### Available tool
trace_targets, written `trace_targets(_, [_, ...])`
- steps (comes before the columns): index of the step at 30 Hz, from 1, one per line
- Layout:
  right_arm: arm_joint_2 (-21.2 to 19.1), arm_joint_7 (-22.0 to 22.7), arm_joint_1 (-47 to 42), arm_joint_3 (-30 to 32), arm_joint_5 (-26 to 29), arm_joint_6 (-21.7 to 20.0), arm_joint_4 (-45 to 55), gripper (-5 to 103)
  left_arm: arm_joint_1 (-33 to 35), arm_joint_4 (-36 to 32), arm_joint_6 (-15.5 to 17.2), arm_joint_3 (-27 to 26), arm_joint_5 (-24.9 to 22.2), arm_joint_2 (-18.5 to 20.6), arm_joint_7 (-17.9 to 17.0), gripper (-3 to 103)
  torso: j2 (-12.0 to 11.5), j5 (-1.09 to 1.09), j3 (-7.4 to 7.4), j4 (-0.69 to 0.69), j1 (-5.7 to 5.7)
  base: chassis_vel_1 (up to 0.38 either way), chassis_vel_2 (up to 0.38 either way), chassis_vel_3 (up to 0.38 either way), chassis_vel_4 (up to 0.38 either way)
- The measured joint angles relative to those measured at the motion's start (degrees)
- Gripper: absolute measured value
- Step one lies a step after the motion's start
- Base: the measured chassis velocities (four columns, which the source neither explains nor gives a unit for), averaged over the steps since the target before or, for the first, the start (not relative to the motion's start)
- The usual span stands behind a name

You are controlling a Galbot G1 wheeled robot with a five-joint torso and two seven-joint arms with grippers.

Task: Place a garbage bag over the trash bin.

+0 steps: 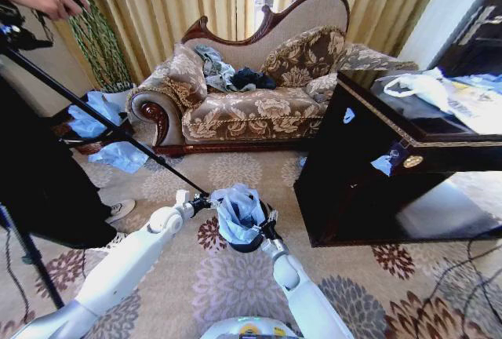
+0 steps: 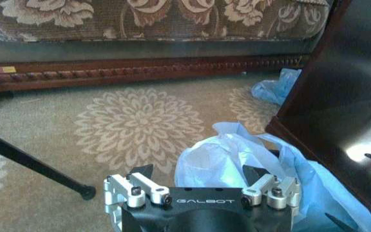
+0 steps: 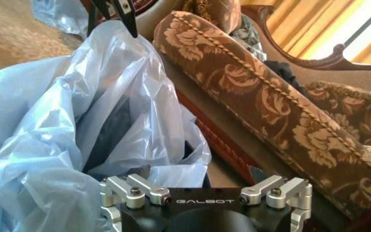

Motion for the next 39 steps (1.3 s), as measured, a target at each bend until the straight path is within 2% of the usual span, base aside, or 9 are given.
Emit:
trace_targets(3, [0.4,0.8,0.2,-0.1,0.1,-1.2,-0.1,101,0.0,0.0,0.0,0.0,-0.3,0.1,0.0,96,0.0,0.04,0.01,0.01,0.00,0.000,0.000,0.000,0.000])
trace_targets(10, [0.6,4.2,0.6,-0.4,-1.5,-7.0,1.5,83,0.0,0.1,-0.1,-0.2,-0.7,0.0,0.1,96,0.0,0.01,0.01,0.01,0.00,0.000,0.000,0.000,0.000])
trace_targets(12, [0.5,5.4,0.6,-1.3,-3.5,-9.2,2.2,70,0.0,0.1,-0.1,-0.4,-0.9,-0.1,0.1,96,0.0,0.01,0.01,0.01,0.00,0.000,0.000,0.000,0.000])
trace_targets(17, [-0.2,5.5,-0.1,-3.6,-3.1,-11.7,5.2,86,-0.1,0.2,-0.1,-0.6,-1.1,0.1,0.1,96,0.0,0.01,0.01,0.01,0.00,0.000,0.000,0.000,0.000])
trace_targets(19, [-0.9,5.5,-0.8,-6.6,0.4,-14.8,8.0,96,-0.1,0.4,-0.1,-0.7,-1.2,0.1,0.1,96,0.0,0.01,0.01,0.01,0.00,0.000,0.000,0.000,0.000])
trace_targets(22, [-1.2,5.5,-0.8,-8.8,3.8,-17.1,9.2,100,0.0,0.5,-0.1,-0.9,-1.2,-0.1,0.1,96,0.0,0.01,0.01,0.01,0.00,0.000,0.000,0.000,0.000])
trace_targets(34, [-0.5,4.1,5.1,-8.4,6.3,-19.5,3.8,102,0.6,0.6,-0.4,-1.3,-1.3,-0.7,0.1,96,0.0,0.01,0.01,0.02,0.01,0.000,0.000,0.000,0.000])
trace_targets(38, [-0.4,2.8,5.5,-8.2,5.7,-20.2,2.6,96,0.3,0.6,-0.5,-1.4,-1.5,-0.8,0.2,96,0.0,0.01,0.01,0.01,0.00,0.000,0.000,0.000,0.000])
trace_targets(39, [-0.3,2.3,5.5,-8.0,5.4,-20.1,2.3,89,0.2,0.6,-0.5,-1.4,-1.5,-0.8,0.2,96,0.0,0.01,0.01,0.01,0.00,0.000,0.000,0.000,0.000])
